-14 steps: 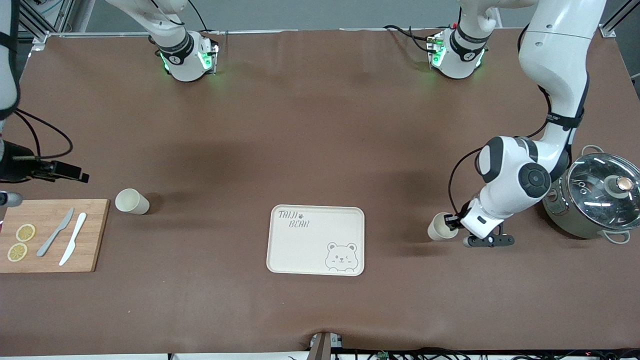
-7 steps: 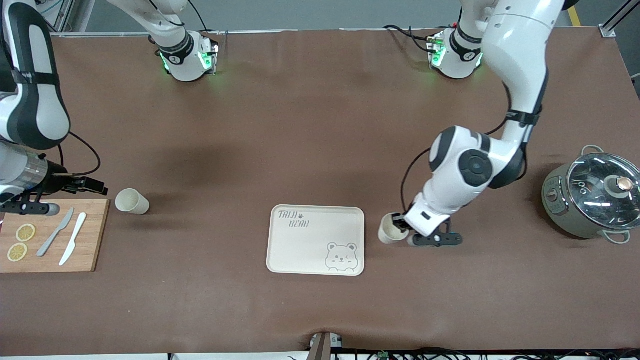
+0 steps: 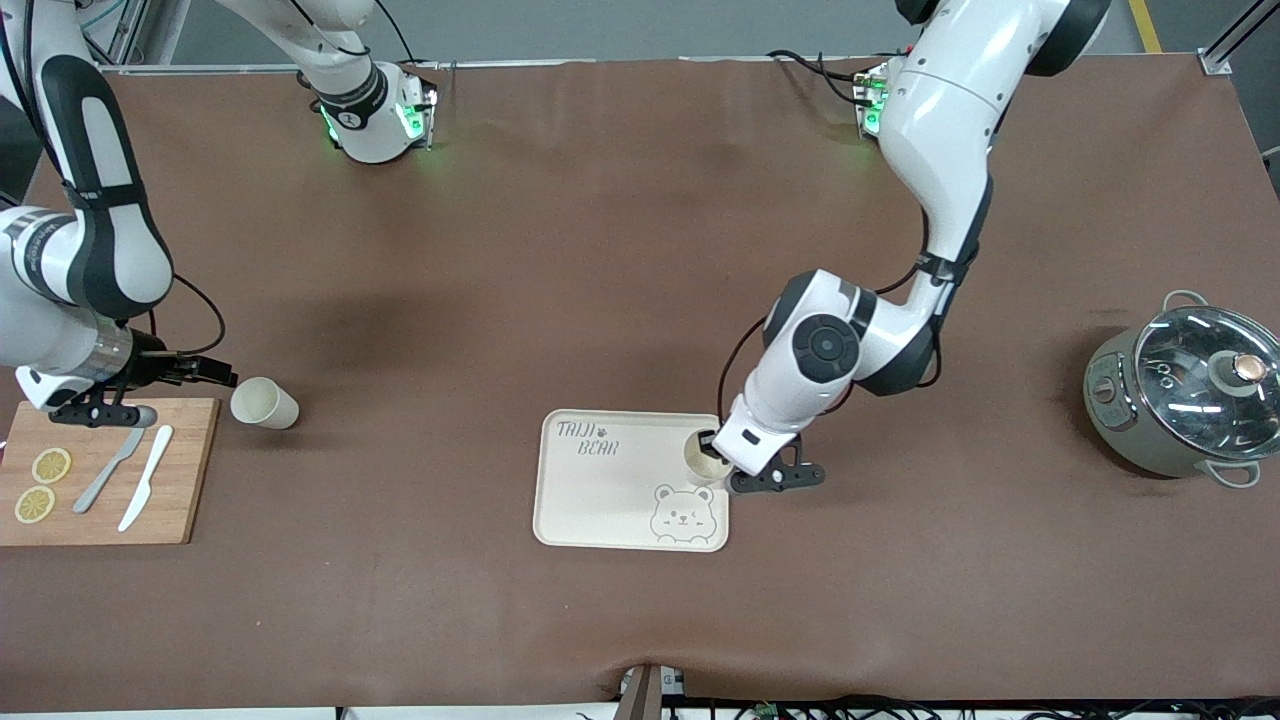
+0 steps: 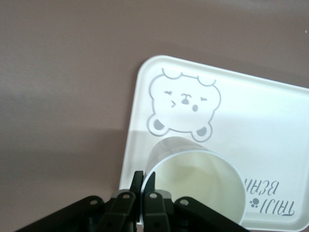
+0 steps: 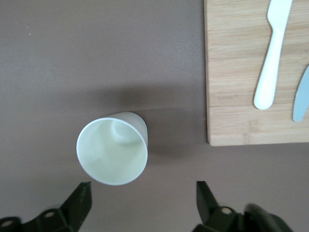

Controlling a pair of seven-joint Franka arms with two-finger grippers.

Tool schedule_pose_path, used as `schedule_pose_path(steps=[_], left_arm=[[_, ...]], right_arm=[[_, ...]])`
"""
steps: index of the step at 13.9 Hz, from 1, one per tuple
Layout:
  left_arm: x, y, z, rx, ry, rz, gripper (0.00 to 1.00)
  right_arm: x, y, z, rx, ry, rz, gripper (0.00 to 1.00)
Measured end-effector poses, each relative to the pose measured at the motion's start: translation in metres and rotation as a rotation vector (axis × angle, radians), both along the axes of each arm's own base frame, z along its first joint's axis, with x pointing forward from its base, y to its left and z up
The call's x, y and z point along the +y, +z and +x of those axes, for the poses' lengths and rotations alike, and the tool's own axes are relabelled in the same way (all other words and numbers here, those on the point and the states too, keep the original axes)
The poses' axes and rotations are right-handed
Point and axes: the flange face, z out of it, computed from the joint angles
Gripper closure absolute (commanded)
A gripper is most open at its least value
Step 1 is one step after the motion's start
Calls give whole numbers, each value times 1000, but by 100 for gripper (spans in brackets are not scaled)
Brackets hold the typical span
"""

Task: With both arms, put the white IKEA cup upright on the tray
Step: 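Carry the cup with the left gripper over the white tray, then lower the cup upright onto the tray and open the left gripper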

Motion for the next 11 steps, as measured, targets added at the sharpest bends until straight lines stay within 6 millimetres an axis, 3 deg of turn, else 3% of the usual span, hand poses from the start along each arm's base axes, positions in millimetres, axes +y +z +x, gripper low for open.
schedule_pose_path(steps=[5,6,7,8,9,11], left_arm=[[-40,-21,-21,-7,48,11,100],[-43,-26,-24,-6,53,18,89],[-45,-31,-26,-5,53,25,55],[-44,-34,-25,-3,54,28,1],[-43,-35,-24,-4,57,29,0],[-41,-33,-21,-12,60,29,0]], right_arm=[[6,-19,5,-11,11,-3,45],[8,-25,7,-20,15,-6,48],[10,-32,8,-17,19,-5,53],[12,-38,8,-10,21,-3,59],[12,-44,7,-5,21,-2,63],[12,-50,8,-6,21,-3,84]])
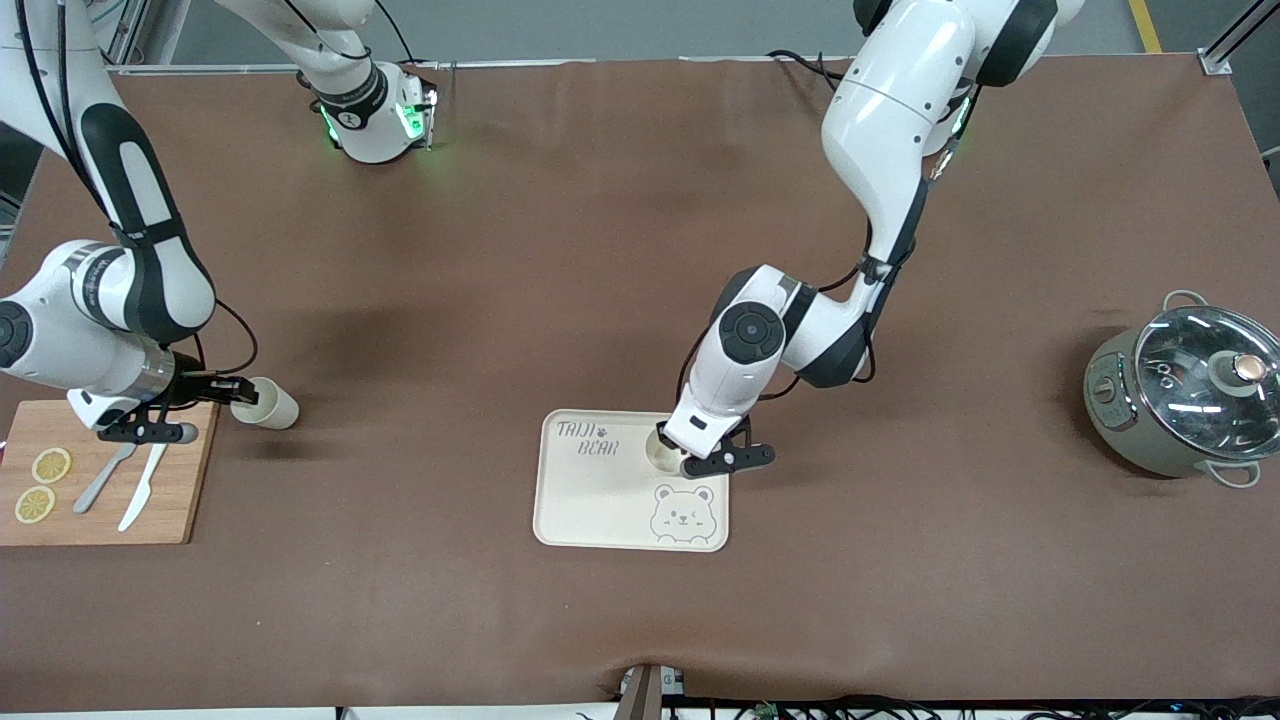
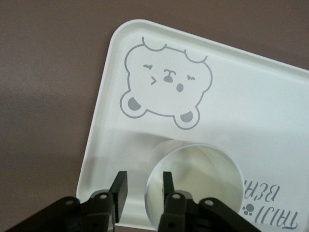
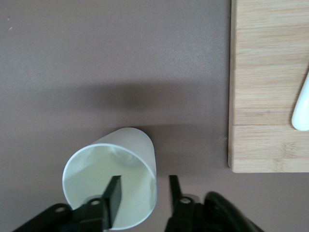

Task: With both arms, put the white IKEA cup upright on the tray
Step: 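Lower the cup upright onto the tray and open the left gripper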

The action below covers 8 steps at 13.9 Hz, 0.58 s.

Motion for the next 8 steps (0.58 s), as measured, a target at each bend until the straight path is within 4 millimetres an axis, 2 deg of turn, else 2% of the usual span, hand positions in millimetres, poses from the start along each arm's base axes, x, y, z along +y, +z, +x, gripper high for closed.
schedule_pose_path(steps=[1,4,6,8], left_arm=[[0,2,2,-5,1,-1,0],[10,20,13,-23,17,6,0],[31,47,27,-28,44,34,0],[53,86,38,-42,71,43,0]], right_arm=[[0,-1,0,-1,0,-1,100],[-1,-4,0,1,-2,-1,100],[-1,-3,0,-1,-2,-1,100],[-2,-1,1,-4,3,-1,100]])
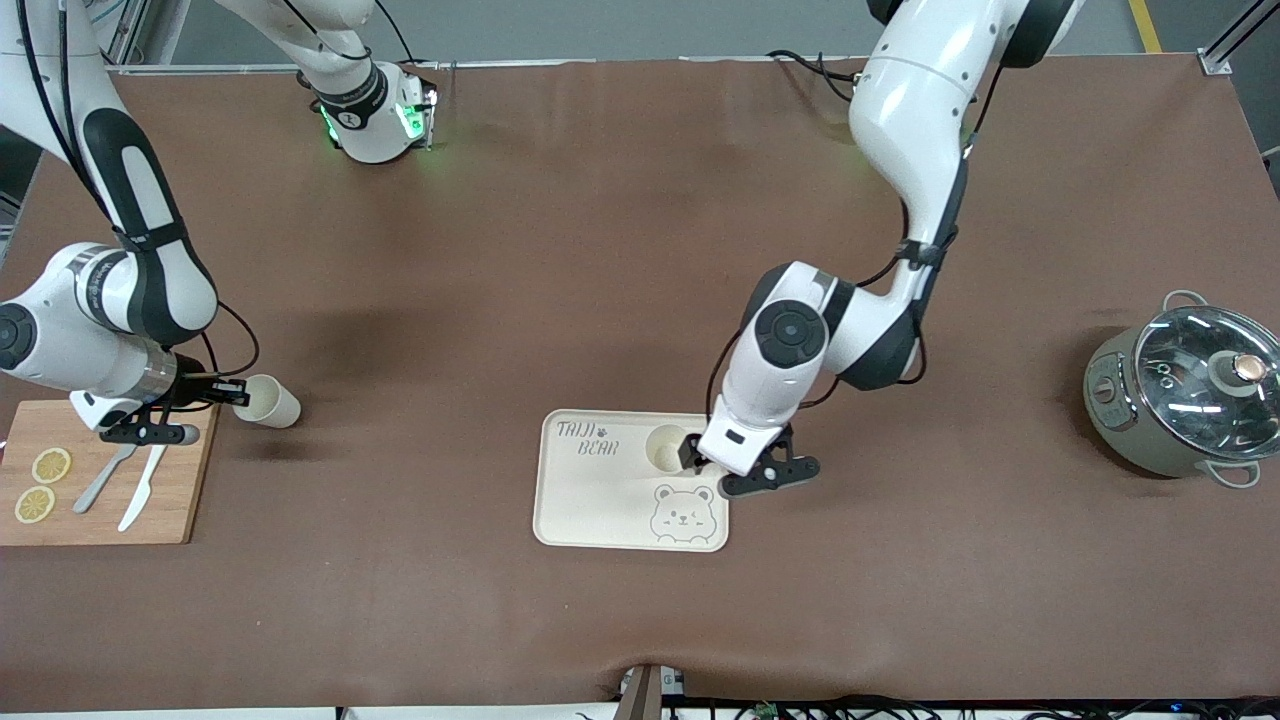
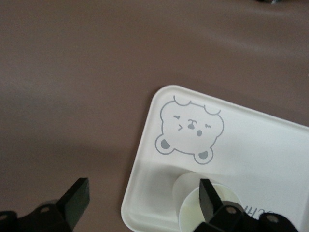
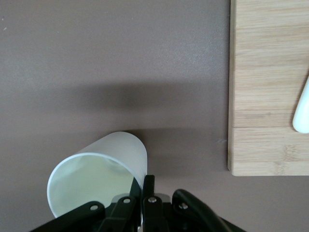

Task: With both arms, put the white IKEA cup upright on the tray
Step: 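Lower the cup upright onto the tray and open the left gripper, then withdraw the left gripper while the right gripper grasps the second cup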

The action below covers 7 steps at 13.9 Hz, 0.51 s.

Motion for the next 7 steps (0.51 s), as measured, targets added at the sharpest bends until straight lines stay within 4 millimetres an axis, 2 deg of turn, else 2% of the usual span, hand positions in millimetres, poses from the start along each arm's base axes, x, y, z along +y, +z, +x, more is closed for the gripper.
schedule_pose_path(steps=[2,4,5,7], left_arm=[[27,43,9,-10,8,8,0],[61,82,16,-5,-7,19,0],[79,98,18,4,-17,28,0],[119,123,22,31,-28,46,0]], right_arm=[[1,12,6,10,15,6,100],[5,43,20,34,34,21,100],[13,65,32,26,51,24,100],[43,102,53,-10,63,22,100]])
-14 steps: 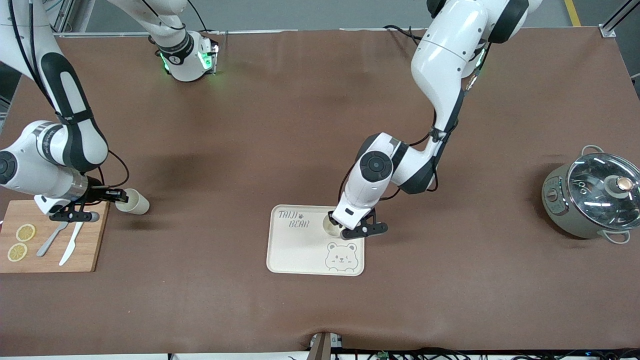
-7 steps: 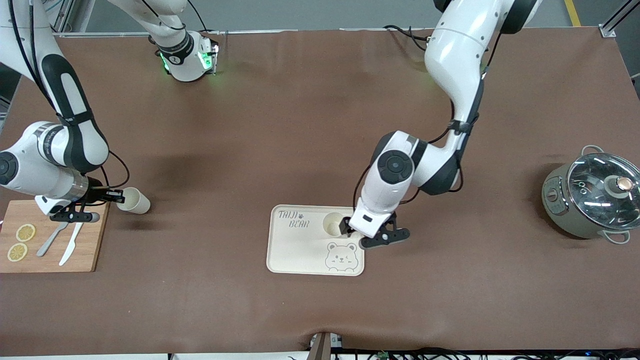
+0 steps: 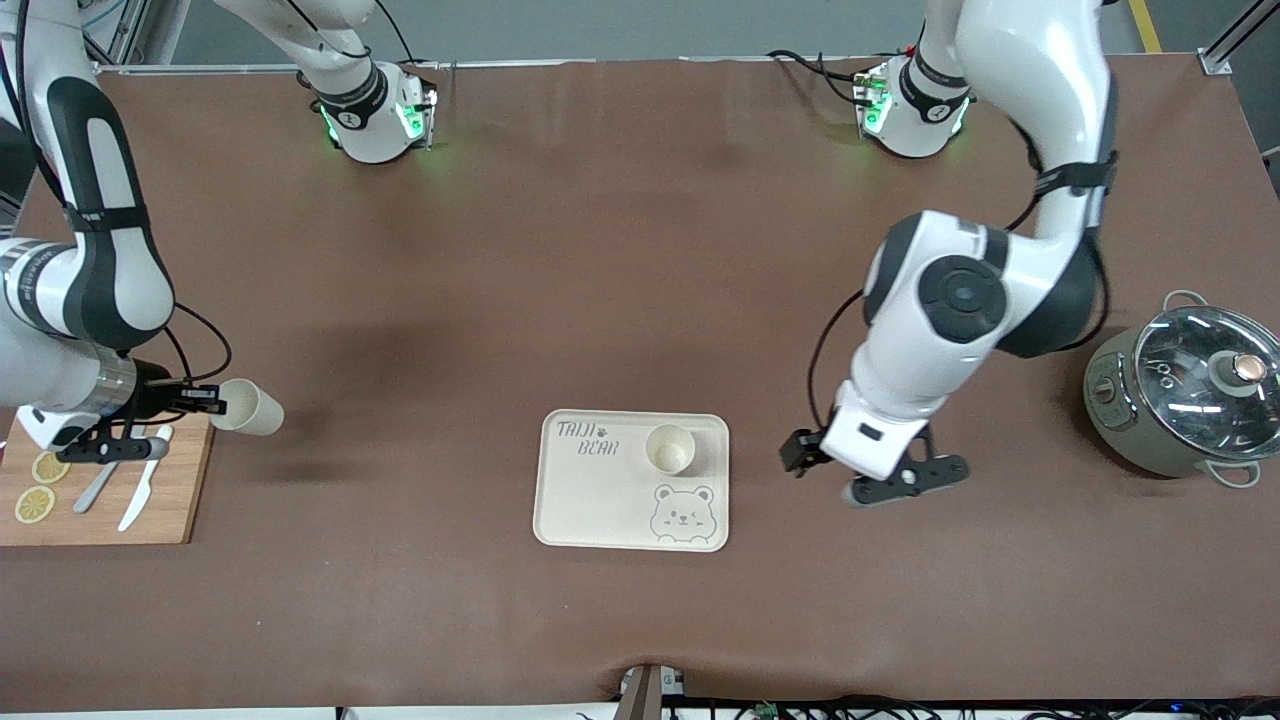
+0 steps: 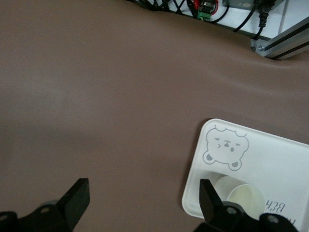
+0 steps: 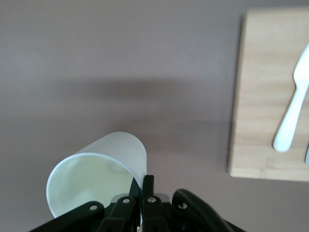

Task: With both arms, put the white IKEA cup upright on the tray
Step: 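Withdraw the left gripper while the right gripper grasps the second cup, then set the cup upright on the tray beside the first cup, release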

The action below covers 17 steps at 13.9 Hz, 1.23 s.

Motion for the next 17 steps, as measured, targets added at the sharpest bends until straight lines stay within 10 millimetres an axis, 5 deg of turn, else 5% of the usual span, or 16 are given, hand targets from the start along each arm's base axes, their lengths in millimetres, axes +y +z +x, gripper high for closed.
schedule_pose_path(steps=[5,10,12,15,17], left_arm=[[125,59,2,65,-56,76,0],[216,135,-24,57,-116,131,0],[238,155,-37,66,-132,131,0],[240,168,-53,105,-135,126,0],[240,175,-63,137,-137,122,0]], right_arm=[[119,25,27,-34,-122,11,100],[211,16,44,-17,-287,43,100],[262,1,48,6,-375,51,100],[352,-16,42,19,-475,49,100],[385,-21,35,26,-505,46,100]])
